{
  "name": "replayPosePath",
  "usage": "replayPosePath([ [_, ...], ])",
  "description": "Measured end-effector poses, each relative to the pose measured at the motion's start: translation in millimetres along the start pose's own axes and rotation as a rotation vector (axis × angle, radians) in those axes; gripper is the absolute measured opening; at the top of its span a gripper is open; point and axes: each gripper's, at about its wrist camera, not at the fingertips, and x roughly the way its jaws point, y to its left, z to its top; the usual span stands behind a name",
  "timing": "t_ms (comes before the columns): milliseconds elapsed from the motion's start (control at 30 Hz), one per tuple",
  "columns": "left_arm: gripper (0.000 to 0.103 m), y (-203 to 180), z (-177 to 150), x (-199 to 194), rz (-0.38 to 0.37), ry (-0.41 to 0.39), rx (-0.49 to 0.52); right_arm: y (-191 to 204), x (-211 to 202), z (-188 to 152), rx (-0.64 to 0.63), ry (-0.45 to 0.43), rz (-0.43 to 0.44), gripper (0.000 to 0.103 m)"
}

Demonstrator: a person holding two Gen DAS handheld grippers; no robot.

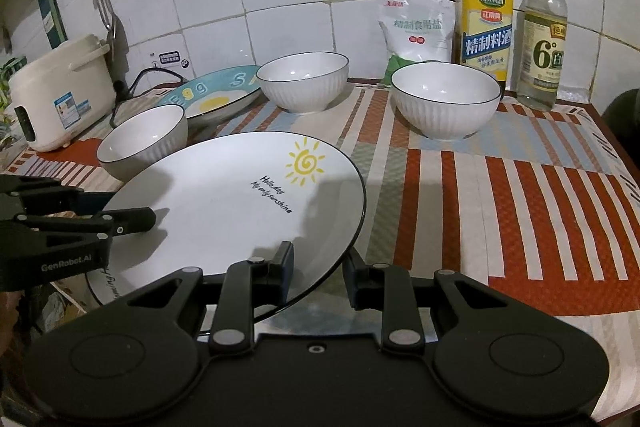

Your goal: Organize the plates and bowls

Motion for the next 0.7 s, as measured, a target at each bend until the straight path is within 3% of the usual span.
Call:
replayPosePath([
  [367, 0.032, 2.4, -2.4, -0.5, -0.007, 0.014, 0.005, 12.3, -2.9, -1.4, -0.053, -0.016, -0.059, 0.038],
  [433, 0.029, 3.7, -4.6, -4.3, -0.007, 0.006, 0.004, 14.6, -10.1, -3.8, -0.049, -0.022, -0.08, 0.045],
  [467, 0.027, 4.5, -5.6, -6.9, -0.007, 0.001, 0.004, 16.6, -15.4, -6.2, -0.055, -0.031, -0.098, 0.054],
  [567, 0.023, 7.3, -7.0, -15.7, -0.021, -0.011, -0.001, 20.8, -33.1, -14.1, -0.063, -0.067, -0.085, 0.055],
  [633, 0.021, 7.6, -7.3, -20.3, -0.02, -0.018, 0.003, 20.1, -41.5, -17.0, -0.033, -0.076, -0.046, 0.039],
  [700, 0.021, 6.4, -7.3, -22.9, -0.019, -0.02, 0.008, 22.2, -44.6, -16.9, -0.026, -0.083, -0.049, 0.016],
])
